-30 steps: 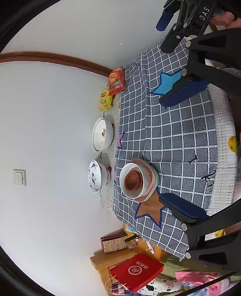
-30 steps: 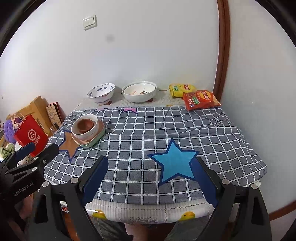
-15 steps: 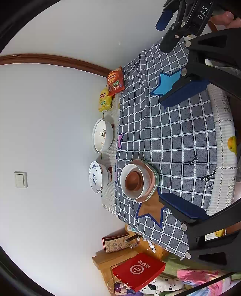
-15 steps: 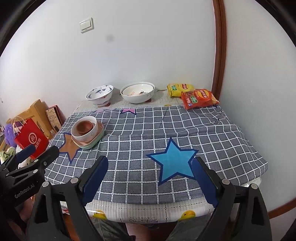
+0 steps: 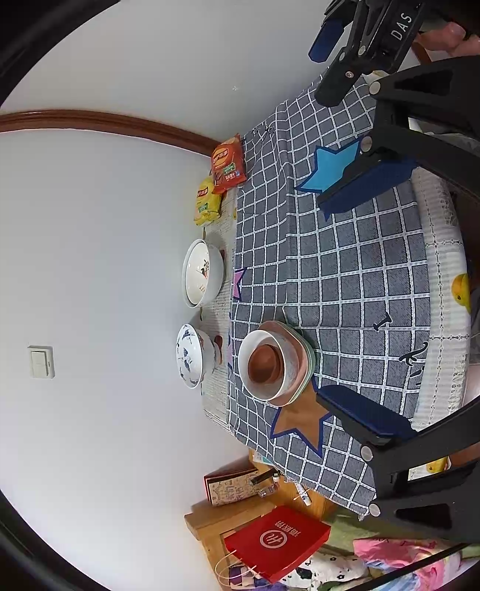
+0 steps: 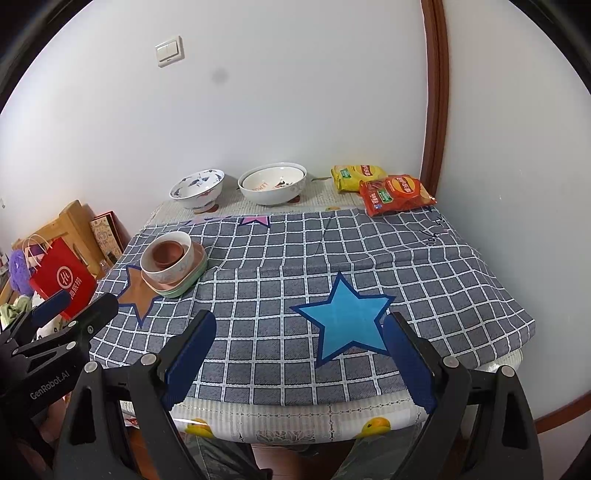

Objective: Organize plates and bowls

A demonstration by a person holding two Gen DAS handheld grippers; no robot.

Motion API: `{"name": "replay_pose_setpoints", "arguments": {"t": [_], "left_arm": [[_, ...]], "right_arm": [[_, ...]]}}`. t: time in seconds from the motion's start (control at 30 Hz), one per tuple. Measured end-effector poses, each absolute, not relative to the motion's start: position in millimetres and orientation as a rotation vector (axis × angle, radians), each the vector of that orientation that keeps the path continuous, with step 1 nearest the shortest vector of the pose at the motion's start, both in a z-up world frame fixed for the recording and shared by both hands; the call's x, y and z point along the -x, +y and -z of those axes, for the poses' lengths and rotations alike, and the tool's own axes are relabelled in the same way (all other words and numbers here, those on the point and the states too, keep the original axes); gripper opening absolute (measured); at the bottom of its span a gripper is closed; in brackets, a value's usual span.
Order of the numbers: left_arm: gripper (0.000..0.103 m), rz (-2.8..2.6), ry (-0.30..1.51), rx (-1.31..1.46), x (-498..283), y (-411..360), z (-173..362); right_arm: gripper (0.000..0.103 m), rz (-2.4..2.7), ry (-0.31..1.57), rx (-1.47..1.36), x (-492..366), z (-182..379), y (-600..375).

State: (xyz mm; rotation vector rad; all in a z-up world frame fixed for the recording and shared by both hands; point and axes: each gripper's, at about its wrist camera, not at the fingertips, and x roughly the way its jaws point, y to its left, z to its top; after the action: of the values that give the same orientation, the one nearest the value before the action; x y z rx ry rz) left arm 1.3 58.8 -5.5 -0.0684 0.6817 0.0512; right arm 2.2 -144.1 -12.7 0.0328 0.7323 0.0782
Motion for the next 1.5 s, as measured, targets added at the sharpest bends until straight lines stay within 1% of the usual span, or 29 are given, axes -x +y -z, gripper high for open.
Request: {"name": "replay_pose_setpoints", "arguments": {"t": [1.5], "left_arm": [[0.094, -0.044, 0.675, 0.062, 1.7, 53.5, 1.5]], "right_arm": [[0.091, -0.088, 0.725, -0.039, 1.2, 11.1, -141.4]]}}
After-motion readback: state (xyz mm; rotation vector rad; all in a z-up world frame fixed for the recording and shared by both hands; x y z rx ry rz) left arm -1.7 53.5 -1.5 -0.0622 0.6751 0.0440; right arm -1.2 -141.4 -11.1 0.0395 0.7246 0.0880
